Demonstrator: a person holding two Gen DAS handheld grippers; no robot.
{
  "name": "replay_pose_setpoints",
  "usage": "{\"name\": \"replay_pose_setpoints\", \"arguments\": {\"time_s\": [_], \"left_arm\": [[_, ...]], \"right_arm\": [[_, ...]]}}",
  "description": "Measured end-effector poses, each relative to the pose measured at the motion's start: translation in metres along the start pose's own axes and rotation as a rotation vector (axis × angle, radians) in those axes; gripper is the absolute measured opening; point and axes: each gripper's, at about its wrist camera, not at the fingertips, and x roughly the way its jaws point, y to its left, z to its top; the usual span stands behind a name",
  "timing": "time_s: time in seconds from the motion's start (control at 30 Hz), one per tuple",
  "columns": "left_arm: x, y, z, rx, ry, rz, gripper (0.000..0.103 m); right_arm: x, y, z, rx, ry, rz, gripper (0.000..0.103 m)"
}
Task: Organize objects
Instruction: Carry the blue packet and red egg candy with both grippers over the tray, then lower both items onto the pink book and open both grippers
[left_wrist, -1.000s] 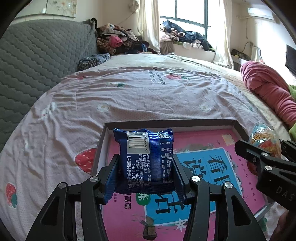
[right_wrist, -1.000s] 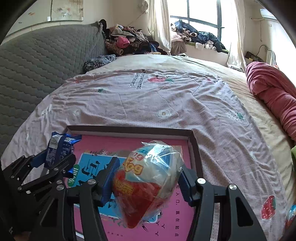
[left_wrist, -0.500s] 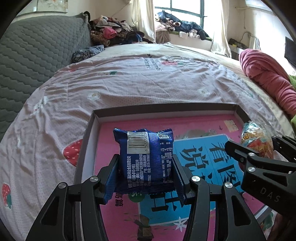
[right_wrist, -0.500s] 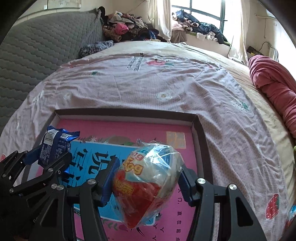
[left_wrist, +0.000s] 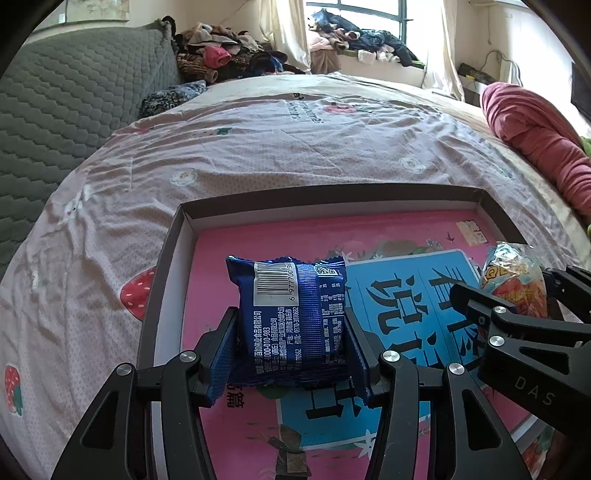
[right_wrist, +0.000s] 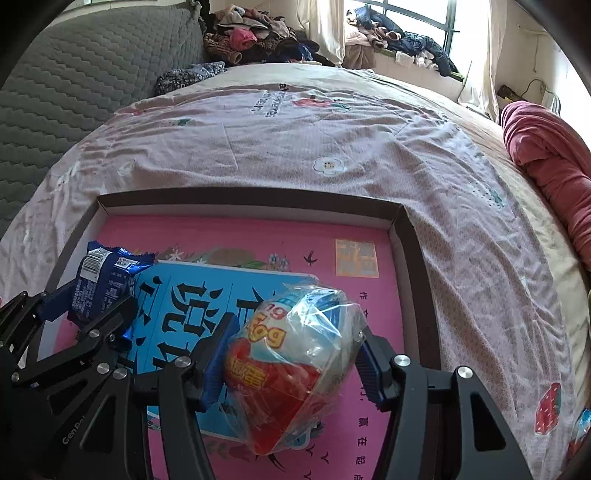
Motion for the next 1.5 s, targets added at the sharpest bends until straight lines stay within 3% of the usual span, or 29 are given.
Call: {"name": "replay_pose_setpoints", "arguments": {"time_s": [1.03, 1.13, 1.43, 1.5], "left_arm": [[0.004, 0.004, -0.003, -0.026, 0.045, -0.018, 0.057], [0.003, 0.005, -0.002, -0.031, 0.048, -0.018, 0.062], [0.001, 0.006, -0.002, -0.034, 0.054, -0.006, 0.066], [-0.001, 0.006, -0.001, -0.036, 0.049, -0.003, 0.071]], "right_arm": [[0.009, -0.007, -0.004, 0.04, 0.056, 0.012, 0.061], [0.009, -0.008, -0.004, 0.047, 0.06, 0.013, 0.068], [0.008, -0.01, -0.004, 0.057, 0.059, 0.017, 0.068], [0.006, -0.011, -0.004, 0.061, 0.054, 0.019, 0.068]]}}
